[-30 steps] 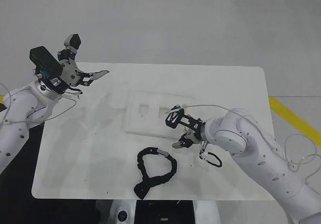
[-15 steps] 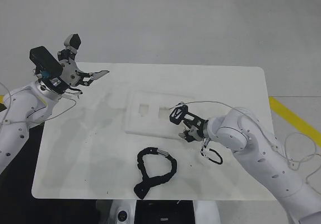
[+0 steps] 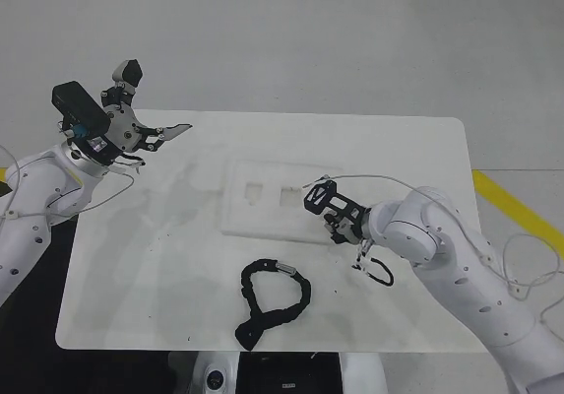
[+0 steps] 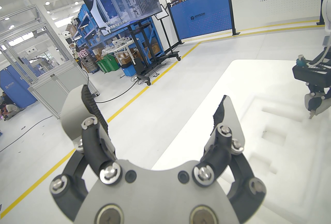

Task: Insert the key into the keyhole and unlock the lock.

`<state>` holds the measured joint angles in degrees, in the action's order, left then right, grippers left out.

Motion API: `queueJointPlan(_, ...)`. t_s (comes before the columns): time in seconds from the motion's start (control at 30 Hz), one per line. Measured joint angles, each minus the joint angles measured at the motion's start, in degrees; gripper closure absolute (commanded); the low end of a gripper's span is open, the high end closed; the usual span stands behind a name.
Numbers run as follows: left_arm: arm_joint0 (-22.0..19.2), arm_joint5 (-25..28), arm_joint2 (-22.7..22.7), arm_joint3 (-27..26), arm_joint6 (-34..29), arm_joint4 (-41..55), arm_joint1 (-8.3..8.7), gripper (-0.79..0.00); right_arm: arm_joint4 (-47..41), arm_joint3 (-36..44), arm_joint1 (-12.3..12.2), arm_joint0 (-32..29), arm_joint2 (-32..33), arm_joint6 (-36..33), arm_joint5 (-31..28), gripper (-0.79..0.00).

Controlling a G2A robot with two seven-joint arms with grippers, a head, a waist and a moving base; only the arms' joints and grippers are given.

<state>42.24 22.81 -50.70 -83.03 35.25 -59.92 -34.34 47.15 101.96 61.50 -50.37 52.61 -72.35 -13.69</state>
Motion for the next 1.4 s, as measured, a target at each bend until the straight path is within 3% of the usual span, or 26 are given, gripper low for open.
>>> queueJointPlan(0.43, 0.0, 0.0, 0.0, 0.0, 0.0, 0.0, 0.0, -0.785, 2.14, -0.06, -0.19, 0.58, 1.76, 1.48, 0.71, 0.0)
queueJointPlan(0.8, 0.0, 0.0, 0.0, 0.0, 0.0, 0.0, 0.0, -0.785, 0.64, -1.59, -1.15, -0.79, 7.72, 1.93, 2.43, 0.0)
queueJointPlan(1.13, 0.0, 0.0, 0.0, 0.0, 0.0, 0.0, 0.0, -0.785, -7.95, 1.12, -2.01, -3.23, 13.6, 4.09, -0.16, 0.0)
queueJointPlan(1.4, 0.0, 0.0, 0.0, 0.0, 0.0, 0.0, 0.0, -0.785, -19.46, 3.49, -2.53, -5.99, 18.14, 10.06, -6.08, 0.0)
